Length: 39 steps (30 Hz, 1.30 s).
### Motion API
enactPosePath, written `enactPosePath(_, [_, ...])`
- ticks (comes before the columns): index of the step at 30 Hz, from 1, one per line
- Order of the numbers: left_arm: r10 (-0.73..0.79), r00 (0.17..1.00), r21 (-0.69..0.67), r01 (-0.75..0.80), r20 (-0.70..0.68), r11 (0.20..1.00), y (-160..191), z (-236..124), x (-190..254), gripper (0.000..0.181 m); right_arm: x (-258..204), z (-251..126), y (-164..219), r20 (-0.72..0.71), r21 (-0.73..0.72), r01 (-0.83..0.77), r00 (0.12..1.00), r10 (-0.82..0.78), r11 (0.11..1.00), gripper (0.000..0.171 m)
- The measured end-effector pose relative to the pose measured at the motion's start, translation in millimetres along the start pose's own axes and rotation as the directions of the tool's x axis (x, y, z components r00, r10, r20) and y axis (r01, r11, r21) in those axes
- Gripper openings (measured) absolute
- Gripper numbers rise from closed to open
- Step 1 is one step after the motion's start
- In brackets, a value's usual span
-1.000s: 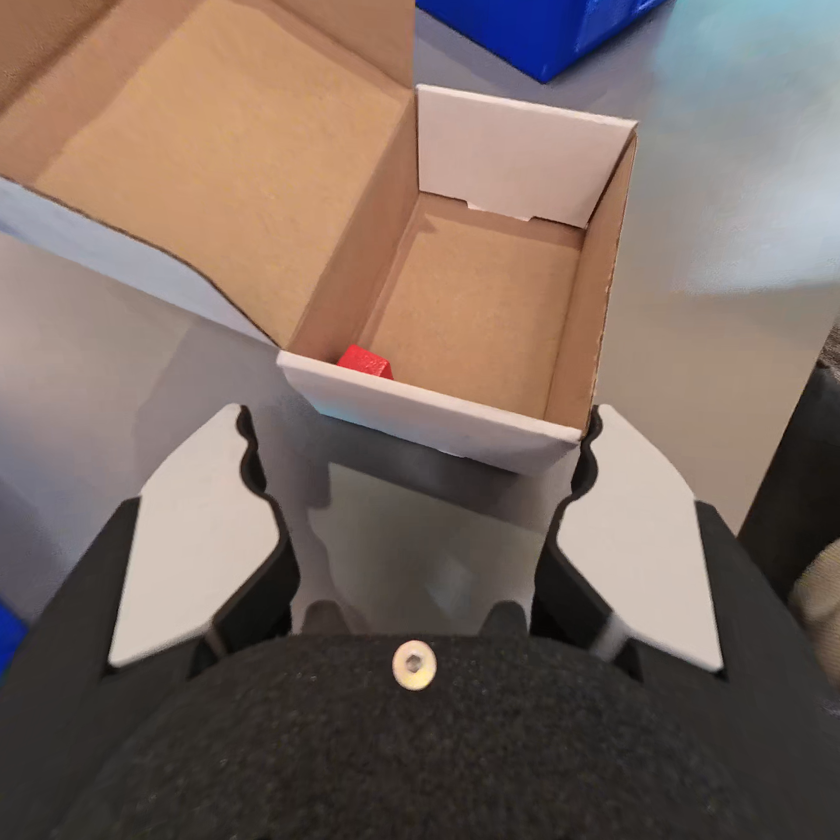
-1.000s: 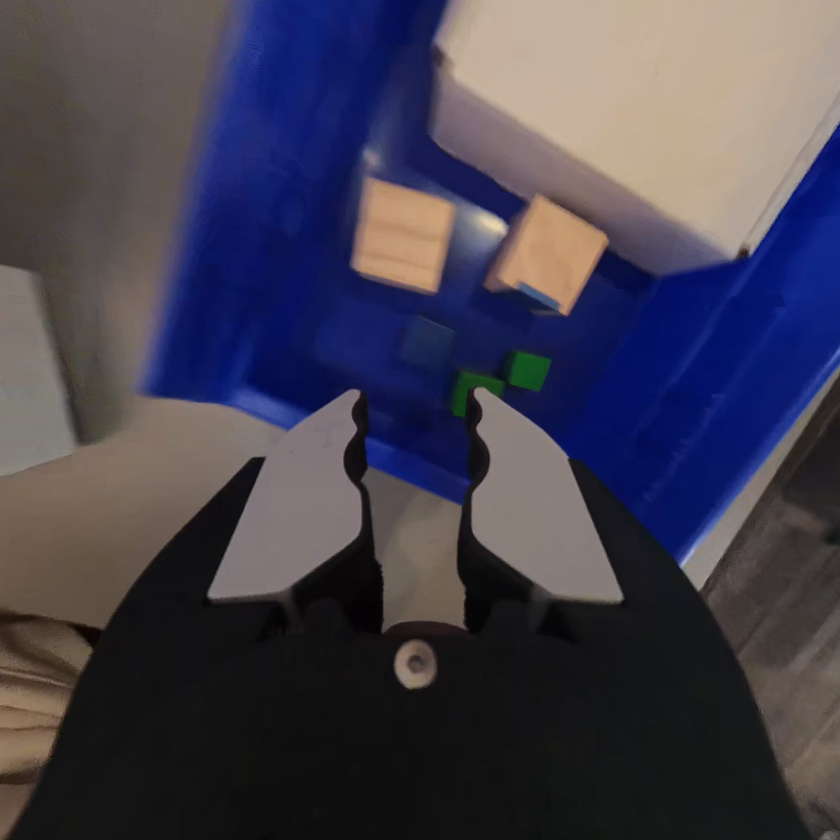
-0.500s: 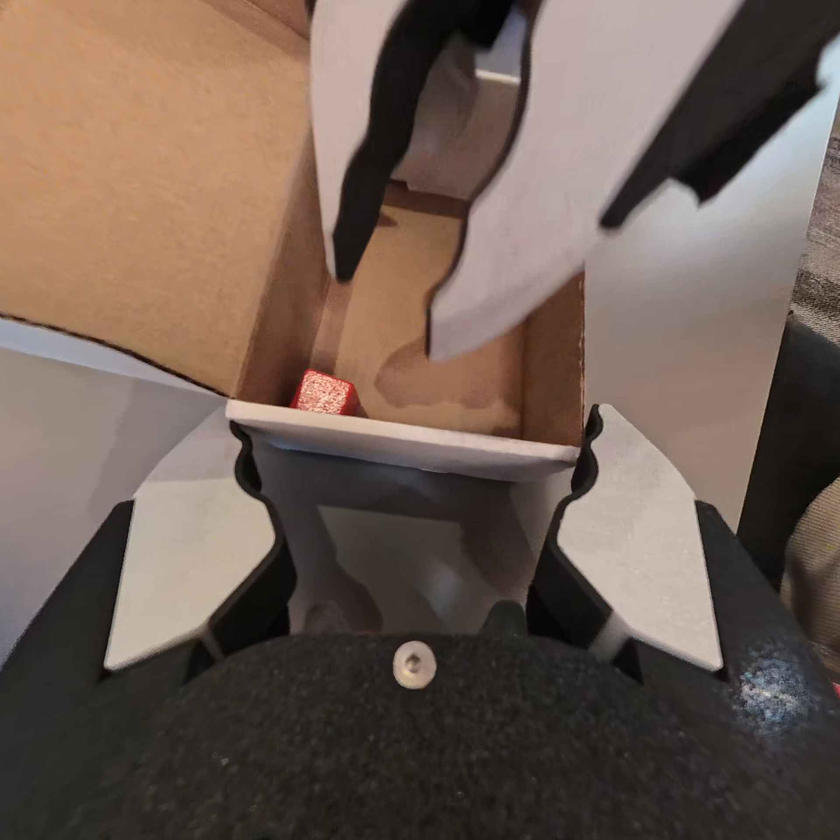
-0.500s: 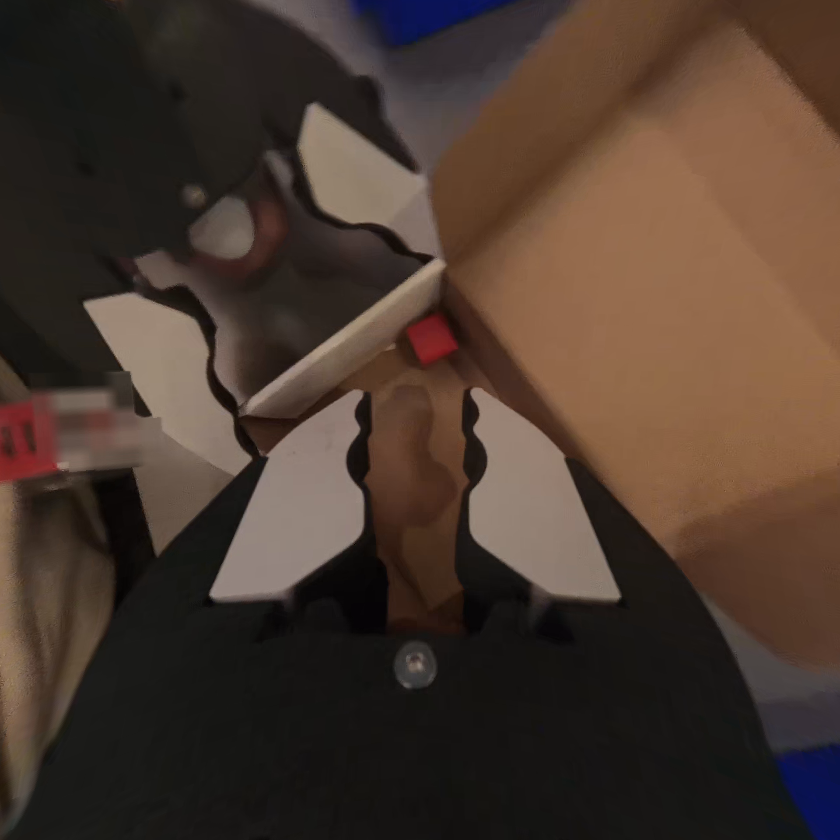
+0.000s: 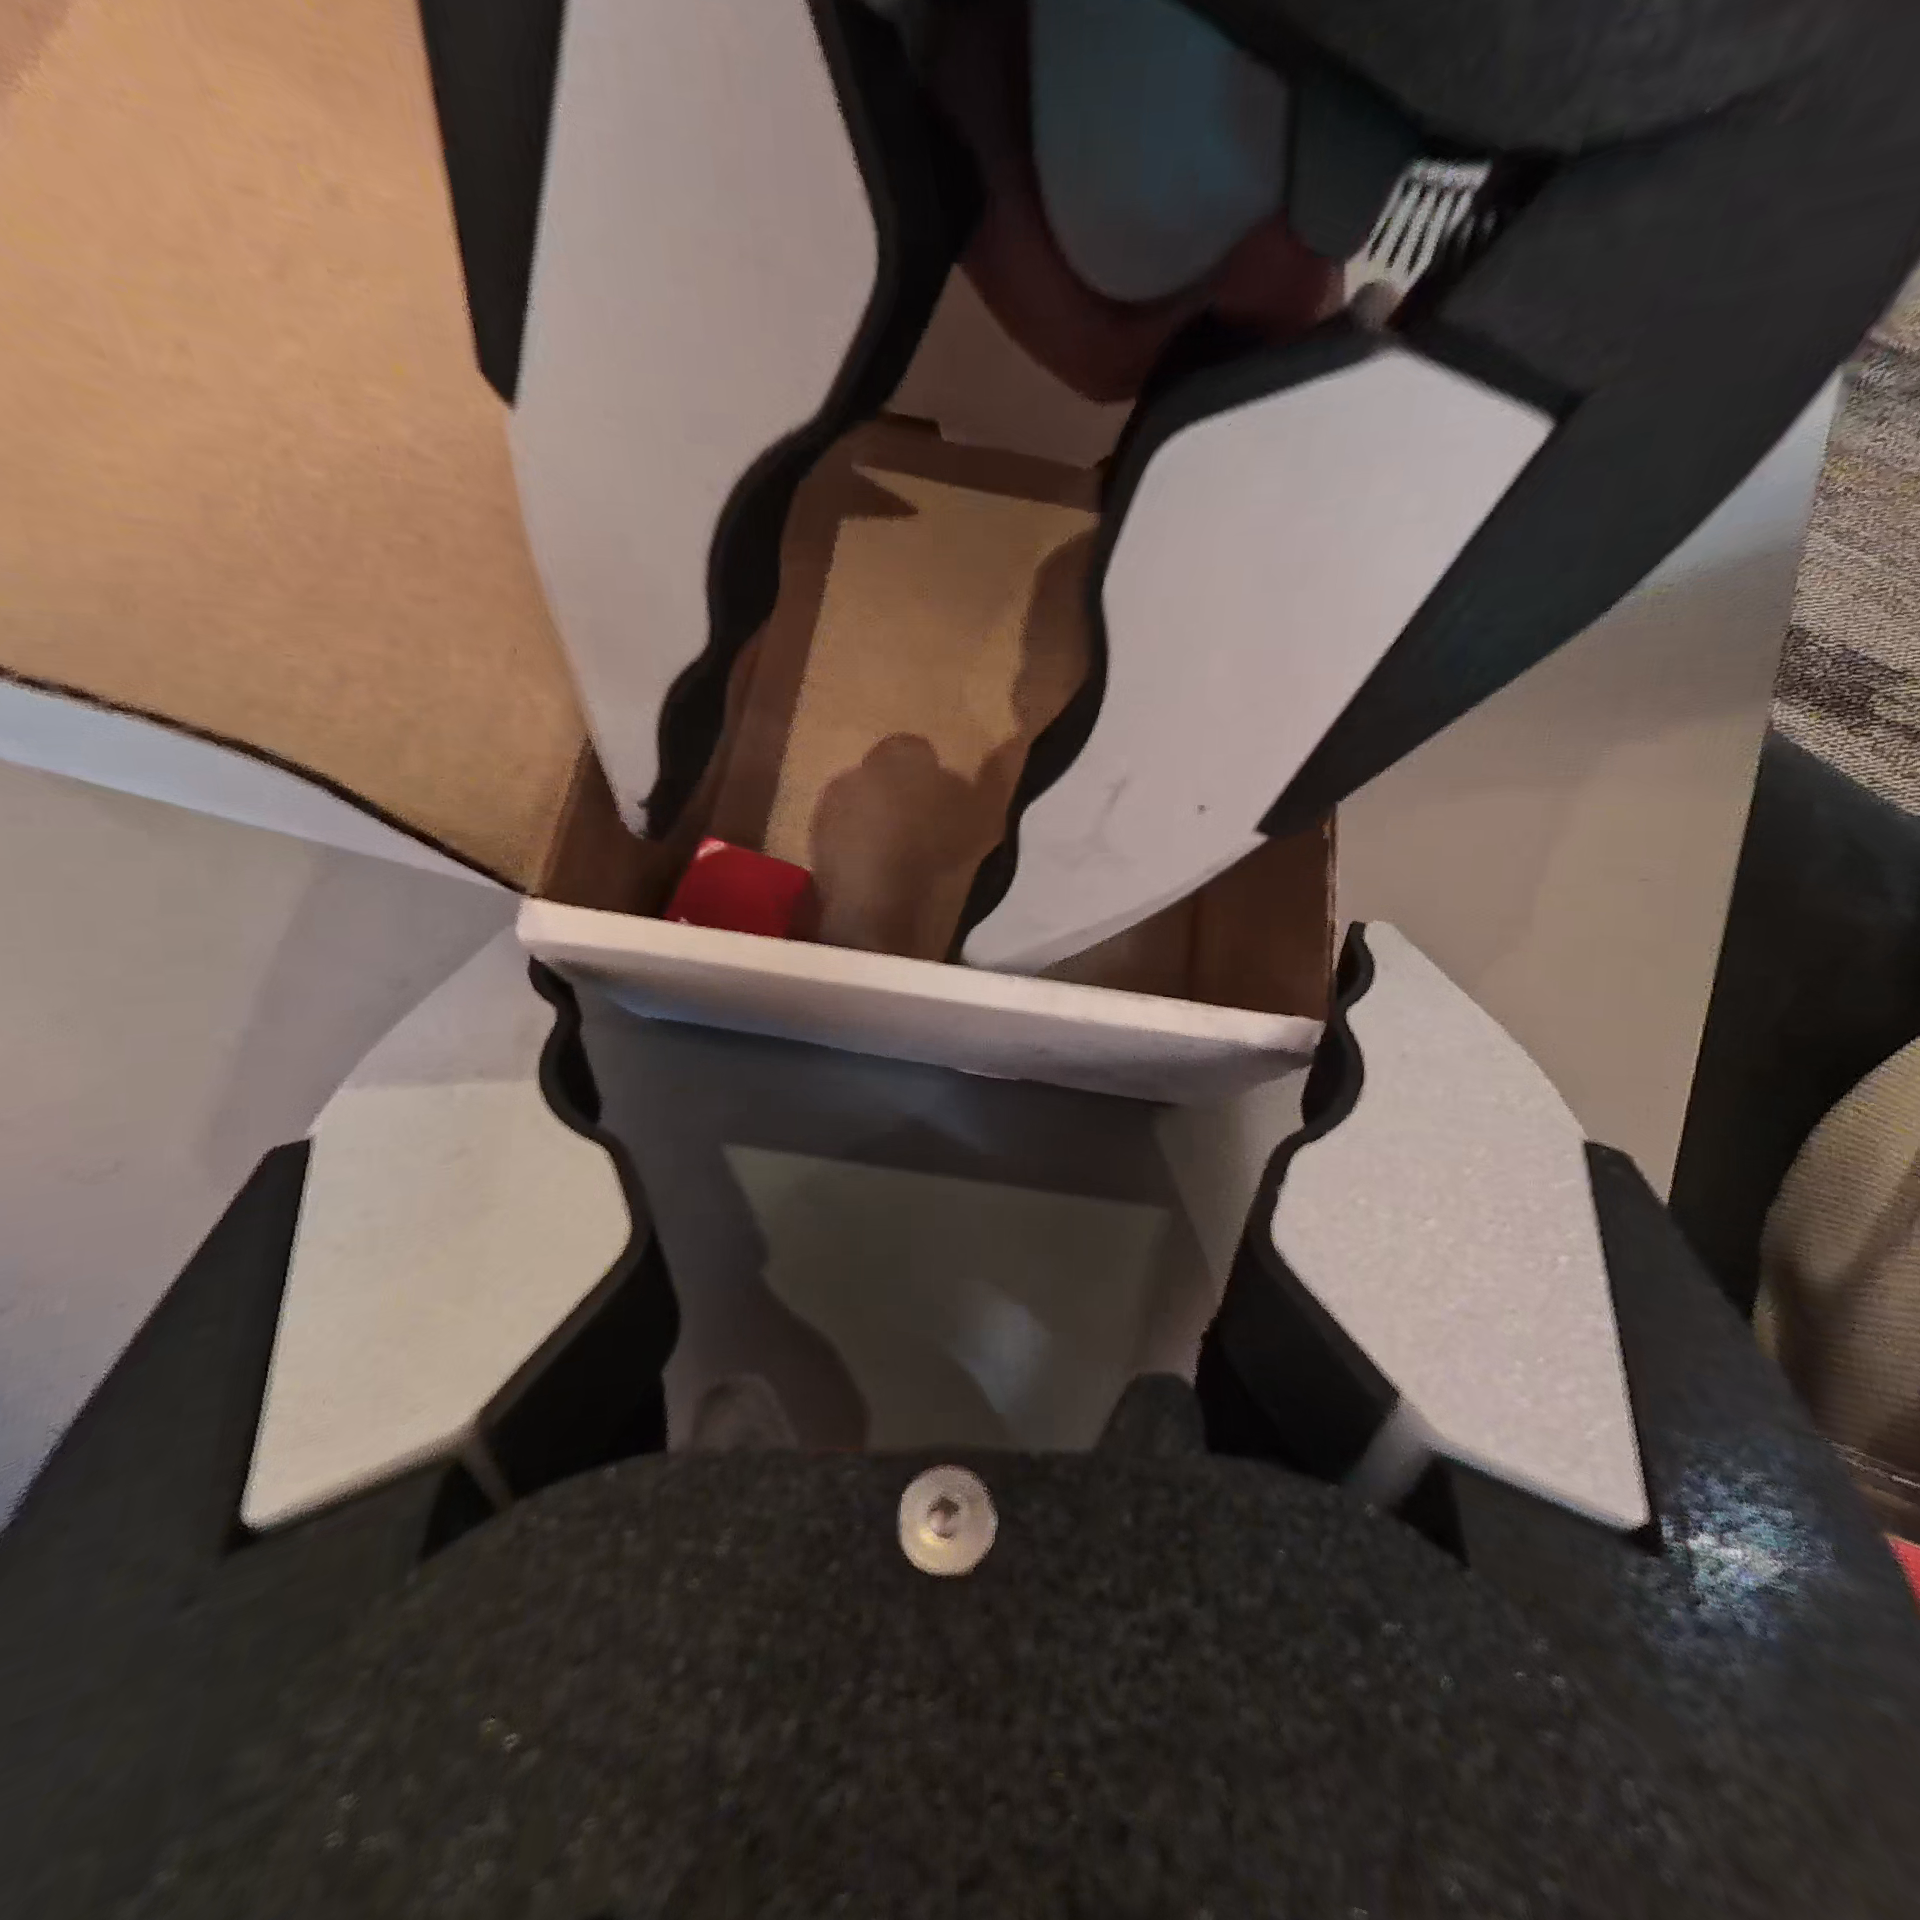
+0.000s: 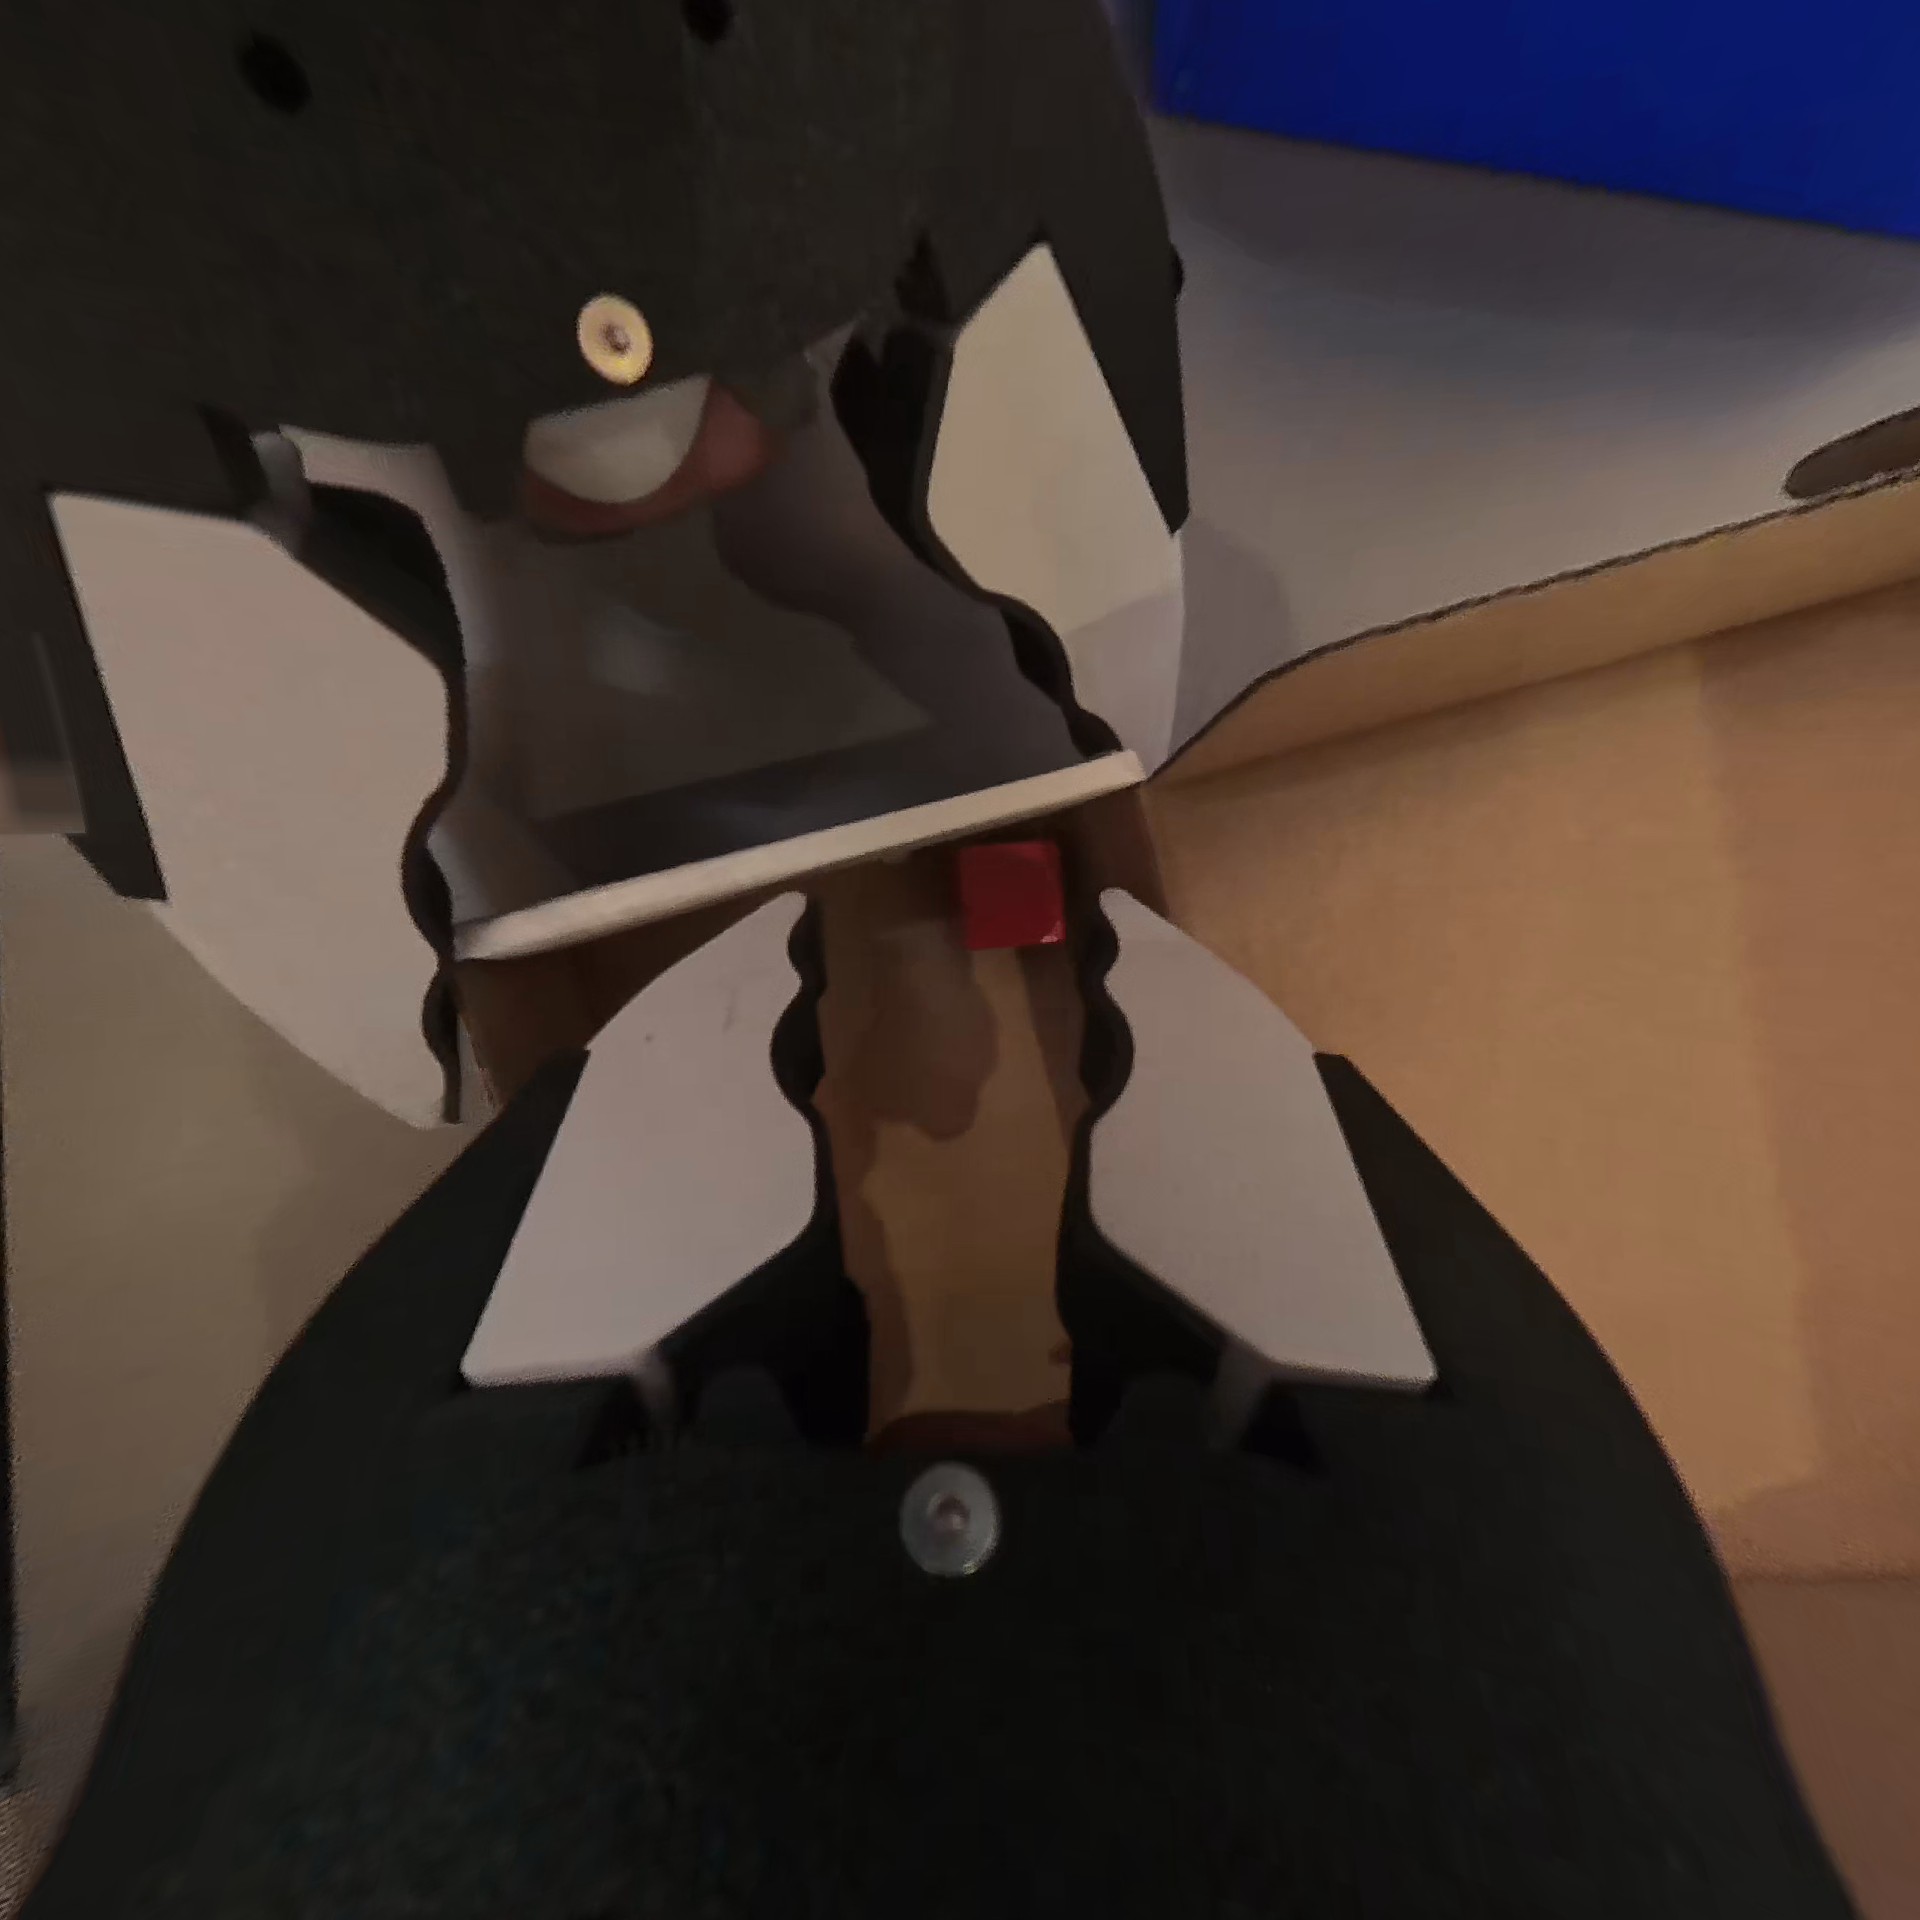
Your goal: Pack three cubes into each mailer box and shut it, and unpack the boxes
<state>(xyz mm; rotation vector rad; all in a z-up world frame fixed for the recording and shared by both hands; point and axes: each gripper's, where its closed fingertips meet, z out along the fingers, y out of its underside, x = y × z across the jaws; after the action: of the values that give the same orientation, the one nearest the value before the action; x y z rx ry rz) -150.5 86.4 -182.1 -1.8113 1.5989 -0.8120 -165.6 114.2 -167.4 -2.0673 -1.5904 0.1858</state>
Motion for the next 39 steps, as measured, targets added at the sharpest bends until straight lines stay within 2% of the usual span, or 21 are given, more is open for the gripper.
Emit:
enactPosePath(5, [-0.015, 1.0, 0.005, 0.015, -0.005, 1.0, -0.3, -0.3, -1.0, 0.132, 2.2, 8.4, 2.8, -0.003, 0.018, 0.0, 1.0, 0.0, 1.0, 0.037])
enactPosePath(9, [-0.015, 1.0, 0.006, 0.015, -0.003, 1.0, -0.1, -0.1, -1.1, 0.132, -0.5, 9.1, 4.6, 0.01, 0.014, -0.003, 1.0, 0.003, 1.0, 0.039])
enactPosePath(15, [-0.01, 1.0, 0.004, 0.01, 0.001, 1.0, 0.1, 0.2, -1.0, 0.132, -13.7, 4.4, 8.9, 0.064, -0.008, 0.009, 0.998, -0.009, 1.0, 0.031])
enactPosePath(19, [-0.009, 1.0, 0.002, 0.009, 0.001, 1.0, 0.2, 0.3, -0.9, 0.132, -8.7, -2.5, 24.9, -0.021, -0.086, 0.048, 0.999, -0.05, 0.995, 0.036])
enactPosePath(23, [-0.012, 1.0, 0.0, 0.012, -0.004, 1.0, 0.5, 0.5, -0.6, 0.132, -7.3, -3.5, 23.0, -0.032, -0.043, 0.059, 0.998, -0.06, 0.997, 0.037])
enactPosePath(28, [-0.029, 1.0, 0.001, 0.029, -0.011, 1.0, 0.5, 0.6, -1.2, 0.132, 3.0, 10.6, 26.1, -0.038, -0.092, 0.101, 0.994, -0.105, 0.991, 0.042])
enactPosePath(32, [-0.024, 1.0, -0.005, 0.024, -0.003, 1.0, 1.3, 1.2, -1.4, 0.132, -2.7, 8.8, 31.9, 0.018, -0.112, 0.077, 0.997, -0.076, 0.991, 0.024])
enactPosePath(36, [-0.029, 1.0, -0.005, 0.029, -0.005, 1.0, 1.3, 1.2, -1.6, 0.132, 2.5, -10.4, 31.6, -0.036, -0.093, 0.07, 0.997, -0.073, 0.993, 0.022])
enactPosePath(39, [-0.025, 1.0, -0.005, 0.025, -0.003, 1.0, 1.3, 1.1, -1.5, 0.132, 20.4, -51.6, 28.3, -0.136, -0.05, 0.028, 0.99, -0.035, 0.998, 0.021])
